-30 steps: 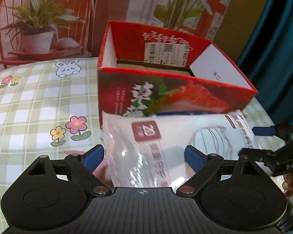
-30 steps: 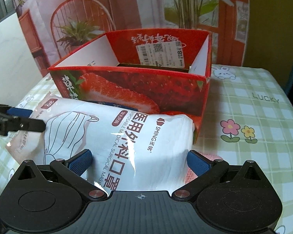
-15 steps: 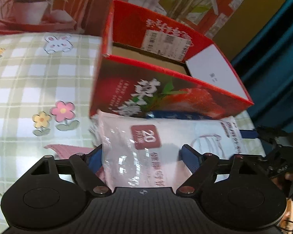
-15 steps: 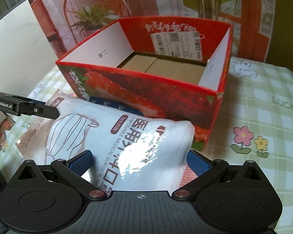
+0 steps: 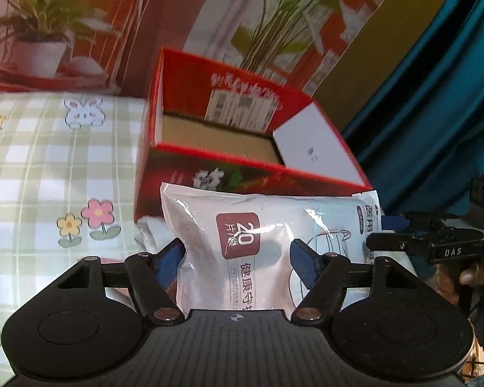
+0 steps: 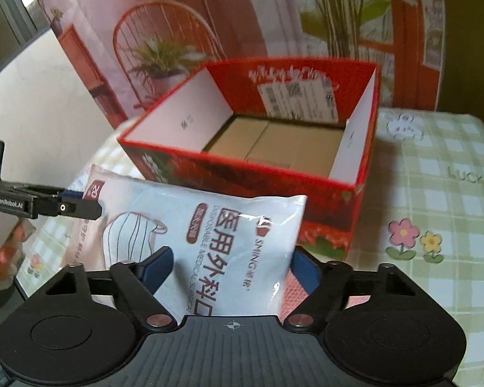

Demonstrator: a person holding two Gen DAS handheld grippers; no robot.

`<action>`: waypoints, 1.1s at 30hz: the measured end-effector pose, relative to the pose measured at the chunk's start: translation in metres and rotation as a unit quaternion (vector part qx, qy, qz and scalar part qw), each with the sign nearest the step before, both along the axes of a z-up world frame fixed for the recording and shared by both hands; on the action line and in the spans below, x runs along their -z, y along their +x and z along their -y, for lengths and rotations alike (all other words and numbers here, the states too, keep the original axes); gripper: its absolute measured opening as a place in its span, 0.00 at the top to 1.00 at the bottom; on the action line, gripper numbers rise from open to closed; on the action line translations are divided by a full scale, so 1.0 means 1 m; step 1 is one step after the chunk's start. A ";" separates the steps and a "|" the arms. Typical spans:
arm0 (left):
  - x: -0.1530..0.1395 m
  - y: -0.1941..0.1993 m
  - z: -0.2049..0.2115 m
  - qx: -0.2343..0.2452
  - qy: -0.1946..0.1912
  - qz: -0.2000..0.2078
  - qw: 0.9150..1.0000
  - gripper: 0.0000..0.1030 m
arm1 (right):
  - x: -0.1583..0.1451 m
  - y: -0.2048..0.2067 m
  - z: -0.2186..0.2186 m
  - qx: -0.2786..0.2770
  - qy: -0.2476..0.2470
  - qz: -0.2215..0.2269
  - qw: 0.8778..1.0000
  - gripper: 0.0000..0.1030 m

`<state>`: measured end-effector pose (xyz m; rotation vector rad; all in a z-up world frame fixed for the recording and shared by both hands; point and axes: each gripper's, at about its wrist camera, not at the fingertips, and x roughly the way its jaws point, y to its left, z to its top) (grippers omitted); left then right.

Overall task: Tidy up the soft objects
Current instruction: 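Close the left tool on the mask bag and lift it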

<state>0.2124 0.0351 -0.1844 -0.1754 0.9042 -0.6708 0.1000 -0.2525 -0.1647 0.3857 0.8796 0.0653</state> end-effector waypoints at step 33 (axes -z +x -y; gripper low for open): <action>-0.094 0.064 0.070 -0.057 0.003 0.175 0.983 0.34 | -0.072 0.053 0.055 0.072 -0.097 0.153 0.981 0.72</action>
